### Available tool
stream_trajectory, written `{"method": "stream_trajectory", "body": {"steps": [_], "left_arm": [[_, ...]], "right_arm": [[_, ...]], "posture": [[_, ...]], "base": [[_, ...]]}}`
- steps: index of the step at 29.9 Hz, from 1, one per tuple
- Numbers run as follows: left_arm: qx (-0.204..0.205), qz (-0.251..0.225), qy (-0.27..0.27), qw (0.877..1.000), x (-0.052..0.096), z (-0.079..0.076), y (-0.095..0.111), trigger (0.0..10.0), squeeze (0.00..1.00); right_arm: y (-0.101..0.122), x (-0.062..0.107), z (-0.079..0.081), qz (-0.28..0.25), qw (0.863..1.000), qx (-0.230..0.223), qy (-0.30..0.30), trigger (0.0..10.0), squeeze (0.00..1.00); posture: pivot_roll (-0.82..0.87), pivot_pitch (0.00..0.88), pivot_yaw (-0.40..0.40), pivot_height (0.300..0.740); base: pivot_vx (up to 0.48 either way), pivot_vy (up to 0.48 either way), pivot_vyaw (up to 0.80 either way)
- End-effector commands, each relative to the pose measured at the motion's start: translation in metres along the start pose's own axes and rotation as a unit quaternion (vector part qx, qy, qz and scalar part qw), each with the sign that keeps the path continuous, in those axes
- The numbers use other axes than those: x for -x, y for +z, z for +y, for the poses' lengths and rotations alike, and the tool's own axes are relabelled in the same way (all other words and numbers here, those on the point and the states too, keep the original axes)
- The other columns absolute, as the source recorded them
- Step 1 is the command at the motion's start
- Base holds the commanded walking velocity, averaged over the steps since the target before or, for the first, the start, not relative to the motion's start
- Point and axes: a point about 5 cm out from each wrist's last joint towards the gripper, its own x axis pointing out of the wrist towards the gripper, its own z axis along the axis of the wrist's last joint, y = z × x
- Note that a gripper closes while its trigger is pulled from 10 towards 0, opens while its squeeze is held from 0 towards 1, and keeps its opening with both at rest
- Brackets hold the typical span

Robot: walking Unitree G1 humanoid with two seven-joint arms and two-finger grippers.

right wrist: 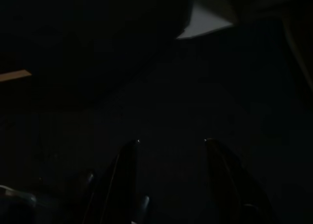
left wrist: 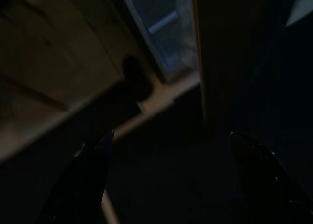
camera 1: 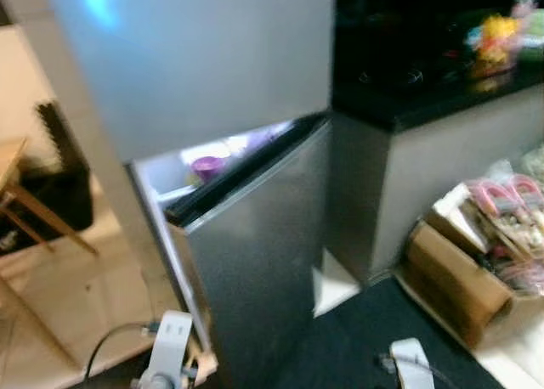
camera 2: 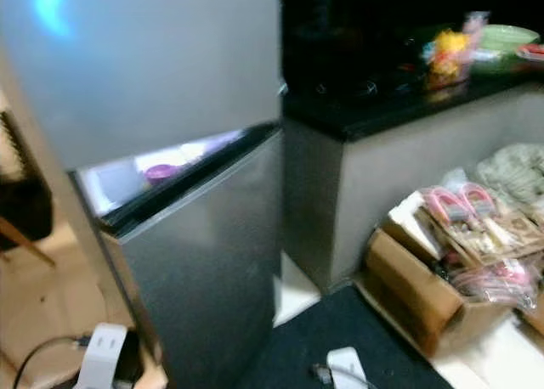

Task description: Restocking fridge

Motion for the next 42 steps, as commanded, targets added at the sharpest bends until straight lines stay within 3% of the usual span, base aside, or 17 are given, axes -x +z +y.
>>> {"method": "stream_trajectory", "body": {"steps": [1, 6, 13, 25, 28, 38, 42], "left_arm": [[-0.004, 0.03, -0.019, 0.999, 0.002, -0.008, -0.013, 10.0, 0.0], [0.0, 0.047, 0.005, 0.999, 0.004, -0.002, -0.022, 10.0, 0.0], [0.06, 0.044, 0.043, 0.996, 0.005, 0.01, -0.022, 10.0, 0.0], [0.074, 0.046, 0.048, 0.995, 0.003, 0.009, -0.018, 10.0, 0.0], [0.074, 0.048, 0.047, 0.995, 0.003, 0.008, -0.018, 10.0, 0.0], [0.078, 0.053, 0.046, 0.994, 0.003, 0.007, -0.019, 10.0, 0.0], [0.102, 0.046, 0.066, 0.992, 0.003, 0.009, -0.017, 10.0, 0.0]], "right_arm": [[-0.005, 0.001, 0.002, 0.005, 1.0, -0.001, 0.003, 10.0, 0.0], [-0.004, 0.001, 0.001, 0.004, 1.0, -0.001, 0.002, 10.0, 0.0], [0.0, 0.0, 0.002, -0.004, 1.0, -0.002, 0.006, 10.0, 0.0], [0.006, -0.002, 0.003, -0.012, 1.0, -0.004, 0.009, 10.0, 0.0], [0.005, -0.001, 0.0, -0.012, 1.0, -0.028, -0.003, 10.0, 0.0], [0.003, 0.0, 0.0, -0.01, 1.0, -0.018, 0.003, 10.0, 0.0], [0.009, -0.001, 0.0, -0.019, 1.0, -0.012, 0.006, 10.0, 0.0]], "posture": [[-0.04, 0.077, 0.021, 0.74], [-0.05, 0.08, 0.024, 0.74], [-0.04, 0.08, 0.019, 0.74], [-0.05, 0.084, 0.02, 0.74], [-0.06, 0.085, 0.022, 0.74], [-0.06, 0.086, 0.017, 0.74], [-0.06, 0.088, 0.014, 0.74]], "base": [[0.0, 0.0, 0.8], [0.0, 0.0, 0.8], [0.0, 0.0, 0.8], [0.0, 0.0, 0.77], [0.0, 0.0, 0.0], [0.0, -0.384, 0.0], [0.0, -0.12, 0.0]]}}
